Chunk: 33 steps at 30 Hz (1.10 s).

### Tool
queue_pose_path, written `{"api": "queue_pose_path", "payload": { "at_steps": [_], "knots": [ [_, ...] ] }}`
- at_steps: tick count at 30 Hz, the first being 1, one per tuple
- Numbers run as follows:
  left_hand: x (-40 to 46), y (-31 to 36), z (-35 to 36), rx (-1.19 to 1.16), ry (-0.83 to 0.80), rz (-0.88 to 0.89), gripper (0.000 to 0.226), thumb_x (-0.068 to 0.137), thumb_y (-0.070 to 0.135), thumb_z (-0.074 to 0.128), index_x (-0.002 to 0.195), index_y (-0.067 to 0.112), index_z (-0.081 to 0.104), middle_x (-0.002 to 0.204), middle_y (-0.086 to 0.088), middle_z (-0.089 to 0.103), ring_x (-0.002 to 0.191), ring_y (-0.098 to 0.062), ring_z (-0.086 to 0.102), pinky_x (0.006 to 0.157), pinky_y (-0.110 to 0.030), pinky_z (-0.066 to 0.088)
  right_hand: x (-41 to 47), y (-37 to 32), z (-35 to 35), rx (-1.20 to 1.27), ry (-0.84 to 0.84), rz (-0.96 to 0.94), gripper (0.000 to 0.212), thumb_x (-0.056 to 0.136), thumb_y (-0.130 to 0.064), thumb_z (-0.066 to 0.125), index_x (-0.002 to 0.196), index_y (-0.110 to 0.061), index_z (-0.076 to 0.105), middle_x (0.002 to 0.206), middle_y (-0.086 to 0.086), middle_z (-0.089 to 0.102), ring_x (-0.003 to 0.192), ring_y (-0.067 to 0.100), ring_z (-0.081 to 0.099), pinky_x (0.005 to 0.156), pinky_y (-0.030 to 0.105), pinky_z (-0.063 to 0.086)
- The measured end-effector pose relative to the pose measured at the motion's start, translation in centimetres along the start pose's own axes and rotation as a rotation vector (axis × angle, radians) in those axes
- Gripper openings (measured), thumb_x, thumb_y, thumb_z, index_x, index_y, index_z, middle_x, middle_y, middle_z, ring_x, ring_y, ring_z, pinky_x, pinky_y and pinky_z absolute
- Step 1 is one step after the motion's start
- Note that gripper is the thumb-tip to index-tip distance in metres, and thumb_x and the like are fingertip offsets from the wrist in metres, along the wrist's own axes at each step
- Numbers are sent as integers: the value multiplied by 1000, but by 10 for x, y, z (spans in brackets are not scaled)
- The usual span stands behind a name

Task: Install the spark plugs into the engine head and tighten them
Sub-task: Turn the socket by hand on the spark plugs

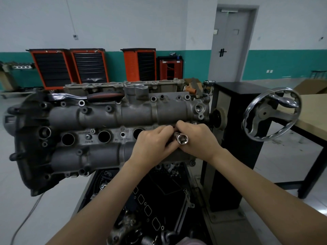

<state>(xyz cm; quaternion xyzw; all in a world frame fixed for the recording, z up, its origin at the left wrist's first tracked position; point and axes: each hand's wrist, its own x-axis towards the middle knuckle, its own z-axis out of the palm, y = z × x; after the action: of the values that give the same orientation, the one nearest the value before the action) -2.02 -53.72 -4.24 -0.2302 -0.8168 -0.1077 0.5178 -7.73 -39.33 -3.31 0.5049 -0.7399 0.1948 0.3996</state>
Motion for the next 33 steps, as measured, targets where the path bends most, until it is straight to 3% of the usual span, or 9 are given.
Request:
{"api": "queue_pose_path", "payload": {
  "at_steps": [5,7,12,14,19,22,25,28,33],
  "knots": [
    [-1,2,-2,-86,-6,-20,43,98,34,32,78,1,51,65,-8,53,41,-23,48,35,-25,35,0,-2,-2,59,-40,31,34,80,-27,50,101,-3,61,80,2,68,56,19,61,42,26,44],
    [-1,4,-3,-95,-21,-10,25,95,30,36,86,8,44,68,-9,54,42,-23,48,35,-26,35,-1,-1,-3,84,-76,17,40,79,-25,47,109,-3,60,88,3,69,59,20,62,44,27,45],
    [1,3,-2,-15,-26,-21,32,83,32,50,67,4,49,59,-4,49,40,-19,45,41,-19,25,0,-2,-4,23,-34,-3,13,75,-10,52,73,3,54,55,5,55,40,22,49,35,21,31],
    [1,2,0,13,-8,-14,34,81,32,55,60,6,47,54,-3,47,38,-18,42,37,-22,27,0,-1,-3,-9,25,5,16,76,-13,53,67,-1,49,49,4,49,36,21,44,36,18,25],
    [-2,1,-1,-21,-34,-13,28,85,25,50,66,4,49,57,-7,50,38,-25,46,37,-22,28,-1,-2,-1,14,17,32,25,72,-20,67,86,-1,58,64,3,63,47,20,57,37,22,40],
    [-1,4,-4,-90,-46,-55,33,88,26,42,74,-2,52,66,-10,51,41,-26,47,35,-26,35,-1,-3,-2,51,-26,4,33,76,-27,52,97,-3,62,74,1,67,55,17,61,40,22,41],
    [0,6,-5,-93,-44,-53,33,85,28,43,73,-2,51,63,-8,50,39,-25,47,35,-26,34,-2,-1,-1,61,-59,-7,29,78,-22,45,88,-1,63,70,4,65,52,23,59,38,31,41],
    [1,5,-4,-25,-34,-44,31,81,29,51,65,3,48,58,-5,48,39,-21,44,37,-23,28,0,-2,0,-19,-15,-10,9,73,-8,56,70,-1,52,54,4,52,39,22,47,33,23,29],
    [-1,1,0,-4,-21,13,31,83,23,55,60,5,48,53,-6,48,36,-24,42,34,-25,30,0,-2,-1,-16,30,19,22,78,-22,48,69,-3,50,51,2,49,38,21,45,35,21,26]
  ]
}}
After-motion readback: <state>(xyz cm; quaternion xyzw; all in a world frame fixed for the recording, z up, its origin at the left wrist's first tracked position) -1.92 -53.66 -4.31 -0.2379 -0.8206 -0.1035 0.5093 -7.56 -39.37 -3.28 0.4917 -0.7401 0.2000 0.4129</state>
